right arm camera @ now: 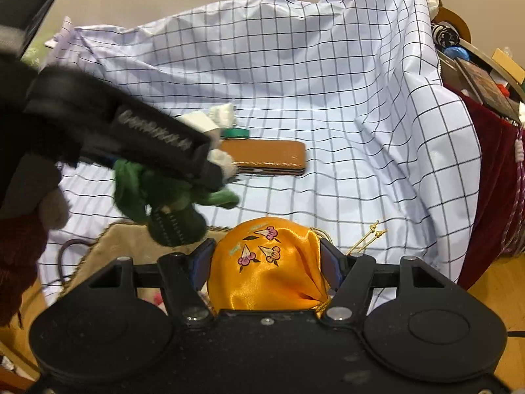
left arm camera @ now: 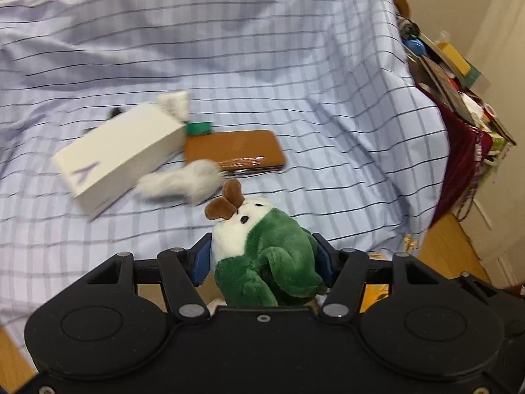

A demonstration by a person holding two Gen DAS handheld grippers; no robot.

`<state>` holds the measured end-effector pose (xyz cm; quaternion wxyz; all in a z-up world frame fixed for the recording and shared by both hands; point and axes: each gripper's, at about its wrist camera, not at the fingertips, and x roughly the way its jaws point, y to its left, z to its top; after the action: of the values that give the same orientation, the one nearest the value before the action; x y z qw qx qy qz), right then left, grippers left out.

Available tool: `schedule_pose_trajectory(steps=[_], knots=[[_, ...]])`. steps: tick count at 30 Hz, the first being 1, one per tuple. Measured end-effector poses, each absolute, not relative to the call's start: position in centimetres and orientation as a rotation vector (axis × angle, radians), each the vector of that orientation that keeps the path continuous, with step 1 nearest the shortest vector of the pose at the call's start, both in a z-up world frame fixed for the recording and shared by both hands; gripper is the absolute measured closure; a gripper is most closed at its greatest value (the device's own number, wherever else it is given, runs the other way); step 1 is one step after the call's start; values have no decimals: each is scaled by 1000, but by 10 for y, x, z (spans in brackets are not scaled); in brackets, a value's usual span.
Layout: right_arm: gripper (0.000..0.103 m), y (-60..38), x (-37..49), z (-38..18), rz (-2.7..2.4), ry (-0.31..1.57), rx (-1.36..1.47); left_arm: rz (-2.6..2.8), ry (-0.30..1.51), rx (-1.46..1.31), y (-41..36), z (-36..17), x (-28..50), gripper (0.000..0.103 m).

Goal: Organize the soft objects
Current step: 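Carry the orange pouch and green plush with both grippers over the basket, then open the left gripper to drop the green plush while the right releases the orange pouch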

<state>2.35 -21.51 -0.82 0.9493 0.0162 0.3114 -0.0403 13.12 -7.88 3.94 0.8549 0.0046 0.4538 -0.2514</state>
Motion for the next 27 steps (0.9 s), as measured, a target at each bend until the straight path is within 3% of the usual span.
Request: schedule_pose_trajectory(steps=[14,27], knots=[[38,-206,-11,-14,-28,595,167,-260,859,1,-38,17,63,45],[38,-191,-8,-33,-23,654,180,-123,874,-36,-19,-15,47,45]])
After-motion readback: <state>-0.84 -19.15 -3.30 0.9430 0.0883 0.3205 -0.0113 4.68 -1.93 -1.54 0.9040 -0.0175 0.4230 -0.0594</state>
